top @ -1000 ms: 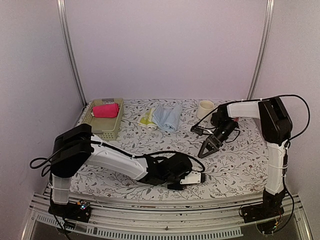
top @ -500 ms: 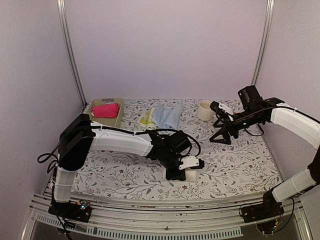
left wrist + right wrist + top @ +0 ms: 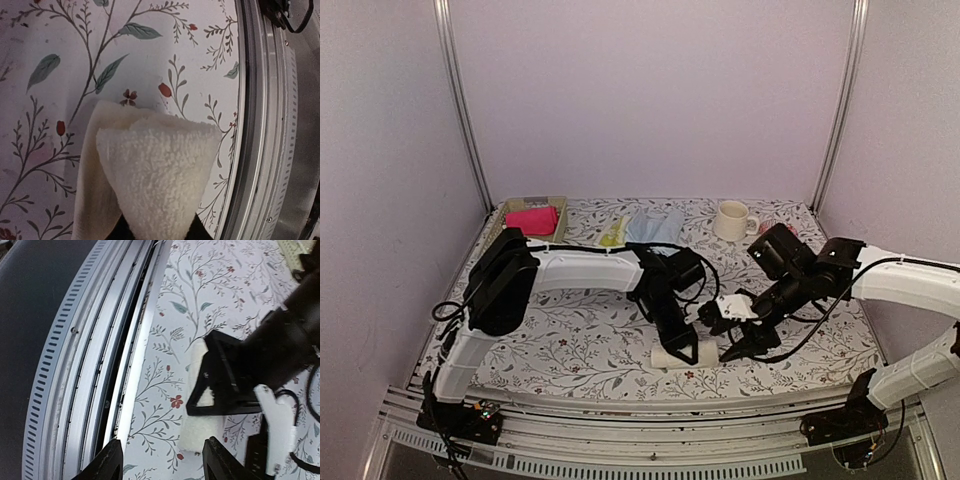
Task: Roll the towels
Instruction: Roll the towel at the center of the board, then pick up the towel from the center of the board.
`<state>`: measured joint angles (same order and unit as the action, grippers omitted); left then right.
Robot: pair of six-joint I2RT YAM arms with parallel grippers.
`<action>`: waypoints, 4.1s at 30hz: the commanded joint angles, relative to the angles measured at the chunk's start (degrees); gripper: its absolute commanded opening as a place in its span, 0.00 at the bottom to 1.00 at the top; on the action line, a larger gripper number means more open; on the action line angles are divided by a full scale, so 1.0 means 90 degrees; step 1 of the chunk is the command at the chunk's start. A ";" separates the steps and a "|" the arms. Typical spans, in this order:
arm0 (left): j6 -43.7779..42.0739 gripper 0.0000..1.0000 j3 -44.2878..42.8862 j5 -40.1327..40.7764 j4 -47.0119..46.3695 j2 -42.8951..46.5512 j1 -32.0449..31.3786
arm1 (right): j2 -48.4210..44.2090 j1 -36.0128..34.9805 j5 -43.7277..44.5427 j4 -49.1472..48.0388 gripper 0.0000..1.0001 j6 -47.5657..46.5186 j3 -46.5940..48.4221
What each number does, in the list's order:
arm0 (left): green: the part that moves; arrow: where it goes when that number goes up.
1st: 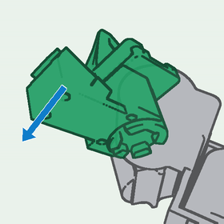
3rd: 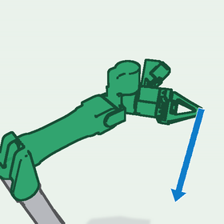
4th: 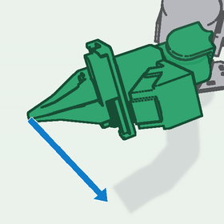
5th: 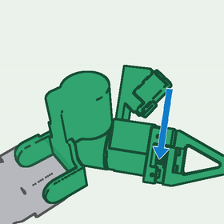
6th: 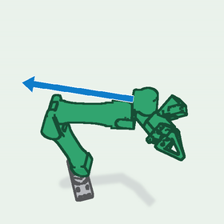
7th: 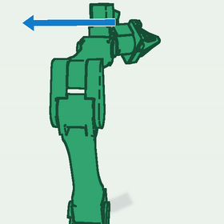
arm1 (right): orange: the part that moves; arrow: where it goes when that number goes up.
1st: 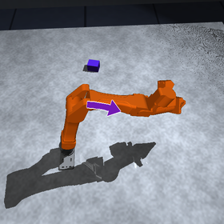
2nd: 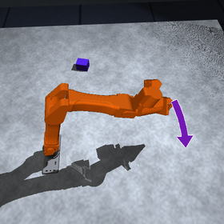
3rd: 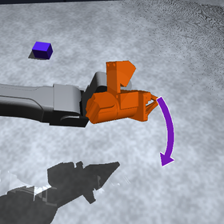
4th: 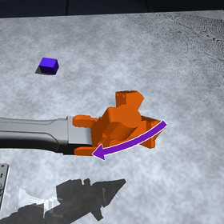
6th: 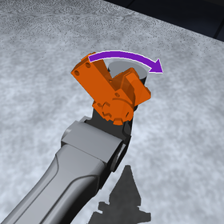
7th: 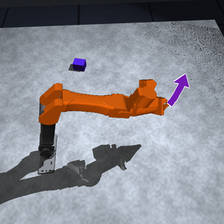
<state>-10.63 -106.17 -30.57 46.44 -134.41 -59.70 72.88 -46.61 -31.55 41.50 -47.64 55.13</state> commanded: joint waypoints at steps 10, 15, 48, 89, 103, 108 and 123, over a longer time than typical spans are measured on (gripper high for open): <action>0.0187 0.18 0.0040 -0.0764 0.0470 -0.0586 0.0363 | 0.0812 -0.1206 0.2915 -0.2059 0.67 0.0087 -0.1088; 0.0138 0.20 -0.0003 -0.0837 0.0432 -0.0619 0.0422 | 0.1249 -0.1353 0.3300 -0.2742 0.70 0.0087 -0.1316; 0.1747 0.50 0.5651 0.1704 -0.4628 0.4749 0.1489 | 0.2521 -0.0881 0.2062 -0.1780 0.09 0.0426 0.0063; -0.2740 0.46 0.5394 0.7307 -0.6304 0.1836 -0.1682 | 0.5040 0.0285 -0.1090 0.1289 0.08 0.0426 0.3330; -0.2957 0.04 0.5190 0.7723 -0.6203 0.2171 -0.1287 | 0.4391 0.0726 -0.1697 0.2095 0.44 0.0233 0.3658; -0.2863 0.01 0.5220 0.7483 -0.5596 0.3181 -0.0957 | 0.3142 0.1136 -0.1720 0.2737 0.64 0.0105 0.3820; -0.4758 0.01 0.5702 0.6179 -0.5218 0.5623 0.1569 | 0.1557 0.2208 -0.1809 0.1777 0.69 0.0216 0.1858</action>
<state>-45.65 -56.29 28.71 -1.17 -87.68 -52.07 88.05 -26.72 -45.36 60.66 -46.26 75.29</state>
